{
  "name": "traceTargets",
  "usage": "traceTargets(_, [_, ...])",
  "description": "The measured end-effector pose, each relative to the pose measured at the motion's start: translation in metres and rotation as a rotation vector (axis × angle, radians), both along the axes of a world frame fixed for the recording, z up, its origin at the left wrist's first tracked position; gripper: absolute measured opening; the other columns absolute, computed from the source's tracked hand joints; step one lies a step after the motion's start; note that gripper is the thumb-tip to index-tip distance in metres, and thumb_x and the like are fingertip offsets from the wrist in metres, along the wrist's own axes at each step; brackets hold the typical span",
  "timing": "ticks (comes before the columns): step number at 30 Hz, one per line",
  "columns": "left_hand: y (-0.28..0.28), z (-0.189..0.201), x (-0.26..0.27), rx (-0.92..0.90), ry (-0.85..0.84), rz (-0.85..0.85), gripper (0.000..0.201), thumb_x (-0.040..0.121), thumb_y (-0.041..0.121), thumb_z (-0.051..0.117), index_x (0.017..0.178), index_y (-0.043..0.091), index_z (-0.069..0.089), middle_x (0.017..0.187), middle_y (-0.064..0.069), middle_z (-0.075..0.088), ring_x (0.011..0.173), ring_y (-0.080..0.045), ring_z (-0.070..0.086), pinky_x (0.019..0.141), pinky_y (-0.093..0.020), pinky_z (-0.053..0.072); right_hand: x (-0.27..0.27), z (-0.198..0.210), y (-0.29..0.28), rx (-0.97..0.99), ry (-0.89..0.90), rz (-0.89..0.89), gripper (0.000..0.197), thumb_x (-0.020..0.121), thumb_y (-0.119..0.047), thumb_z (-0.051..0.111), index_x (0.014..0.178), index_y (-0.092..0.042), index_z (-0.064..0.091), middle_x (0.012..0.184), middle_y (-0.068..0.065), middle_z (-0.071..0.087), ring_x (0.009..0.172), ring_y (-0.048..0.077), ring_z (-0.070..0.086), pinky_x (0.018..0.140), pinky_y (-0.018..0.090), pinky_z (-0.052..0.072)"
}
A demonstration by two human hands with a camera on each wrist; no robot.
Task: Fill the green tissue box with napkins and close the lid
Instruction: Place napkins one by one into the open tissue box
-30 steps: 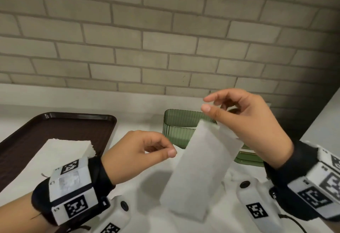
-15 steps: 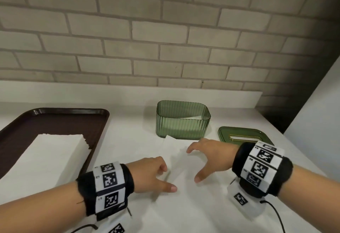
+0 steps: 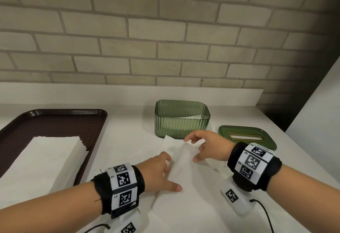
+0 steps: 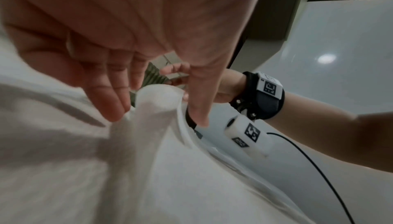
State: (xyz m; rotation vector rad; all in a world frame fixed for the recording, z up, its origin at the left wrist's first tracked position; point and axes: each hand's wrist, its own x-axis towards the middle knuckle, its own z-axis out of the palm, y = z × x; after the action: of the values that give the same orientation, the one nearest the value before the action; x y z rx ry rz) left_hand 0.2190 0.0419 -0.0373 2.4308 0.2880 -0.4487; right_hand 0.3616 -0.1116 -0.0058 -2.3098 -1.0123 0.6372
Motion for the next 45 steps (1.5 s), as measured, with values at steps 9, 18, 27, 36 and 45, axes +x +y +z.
traceTargets(9, [0.0,0.009,-0.001,0.061,-0.247,-0.118,0.061,0.082,0.059,0.055,0.132,0.024,0.044,0.125,0.005,0.05,0.116,-0.012,0.049,0.102,-0.031,0.04,-0.012,0.051,0.008,0.301,0.07,-0.026,0.045,0.067,0.001,0.081,0.1,-0.024,0.062,0.104,-0.008,0.055,0.065,0.01,0.055,0.069,0.018,0.047])
traceTargets(18, [0.013,0.03,-0.005,-0.151,-0.325,0.017,0.033,0.09,0.044,0.055,0.082,0.013,0.064,0.084,-0.003,0.069,0.076,-0.017,0.063,0.074,-0.031,0.05,-0.015,0.087,-0.002,0.13,-0.329,0.189,0.027,0.072,-0.027,0.08,0.098,-0.029,0.071,0.094,-0.006,0.067,0.074,0.003,0.05,0.07,0.01,0.04])
traceTargets(27, [0.01,0.058,-0.011,-0.187,-0.344,-0.077,0.036,0.078,0.034,0.074,0.049,0.024,0.054,0.048,0.013,0.046,0.047,-0.002,0.04,0.051,-0.016,0.032,-0.059,0.098,0.011,-0.333,-0.797,0.548,0.037,0.075,-0.057,0.066,0.103,-0.034,0.067,0.099,-0.015,0.063,0.098,0.008,0.048,0.087,0.027,0.026])
traceTargets(36, [0.049,0.062,-0.014,-0.416,-0.273,0.169,0.011,0.069,0.021,0.082,0.065,0.023,0.071,0.06,0.01,0.068,0.054,-0.001,0.061,0.052,-0.011,0.046,-0.017,0.098,0.002,-0.142,-0.114,0.239,0.02,0.074,-0.021,0.079,0.085,-0.007,0.073,0.087,0.013,0.073,0.071,0.013,0.063,0.079,0.033,0.054])
traceTargets(45, [0.076,0.059,0.038,-0.78,-0.284,0.519,0.031,0.086,0.019,0.065,0.115,0.008,0.061,0.102,-0.005,0.07,0.082,-0.014,0.065,0.073,-0.022,0.052,0.038,0.056,0.007,0.398,0.455,-0.391,0.03,0.092,-0.01,0.056,0.121,-0.003,0.053,0.102,0.011,0.064,0.085,0.022,0.062,0.081,0.036,0.053])
